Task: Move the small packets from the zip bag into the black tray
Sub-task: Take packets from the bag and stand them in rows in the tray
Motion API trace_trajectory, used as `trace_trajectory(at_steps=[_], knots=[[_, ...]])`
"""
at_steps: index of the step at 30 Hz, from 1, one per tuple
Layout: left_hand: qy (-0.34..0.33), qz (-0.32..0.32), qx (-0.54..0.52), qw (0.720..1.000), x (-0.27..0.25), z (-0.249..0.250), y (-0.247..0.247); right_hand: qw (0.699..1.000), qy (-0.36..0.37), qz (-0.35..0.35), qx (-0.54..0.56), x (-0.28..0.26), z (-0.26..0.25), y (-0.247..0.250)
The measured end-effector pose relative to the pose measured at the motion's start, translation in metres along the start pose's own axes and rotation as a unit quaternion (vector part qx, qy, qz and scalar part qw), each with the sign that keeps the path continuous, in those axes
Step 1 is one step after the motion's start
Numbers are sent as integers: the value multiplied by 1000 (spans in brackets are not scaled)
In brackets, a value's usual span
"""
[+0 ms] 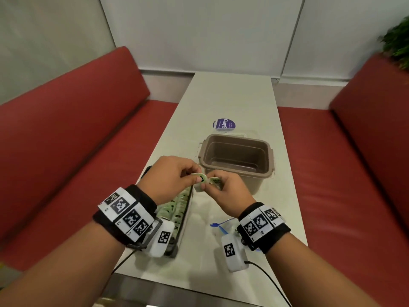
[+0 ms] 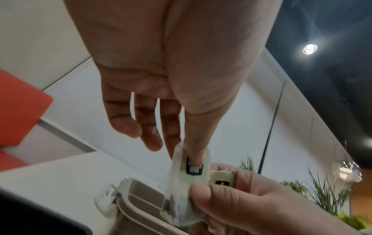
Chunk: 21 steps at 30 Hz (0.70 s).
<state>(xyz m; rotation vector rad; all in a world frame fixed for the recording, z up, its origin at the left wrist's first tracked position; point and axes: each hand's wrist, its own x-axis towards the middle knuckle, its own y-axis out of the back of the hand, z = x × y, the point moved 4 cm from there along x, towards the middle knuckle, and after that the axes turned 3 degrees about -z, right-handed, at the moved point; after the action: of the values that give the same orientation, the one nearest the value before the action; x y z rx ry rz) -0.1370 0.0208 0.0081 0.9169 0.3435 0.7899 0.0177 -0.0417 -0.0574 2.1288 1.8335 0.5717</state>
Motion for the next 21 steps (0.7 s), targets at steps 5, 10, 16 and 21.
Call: trace_trajectory(at_steps=[5, 10, 16, 21], knots=[[7, -71, 169, 983, 7, -37, 28, 994, -54, -1, -98, 15, -4, -29], [112, -163, 296, 935, 24, -91, 24, 962, -166, -48, -212, 18, 12, -56], [103, -309, 395, 859, 35, -123, -20, 944, -228, -88, -220, 14, 21, -75], [79, -349, 433, 827, 39, -134, -41, 944, -250, -78, -203, 11, 24, -82]])
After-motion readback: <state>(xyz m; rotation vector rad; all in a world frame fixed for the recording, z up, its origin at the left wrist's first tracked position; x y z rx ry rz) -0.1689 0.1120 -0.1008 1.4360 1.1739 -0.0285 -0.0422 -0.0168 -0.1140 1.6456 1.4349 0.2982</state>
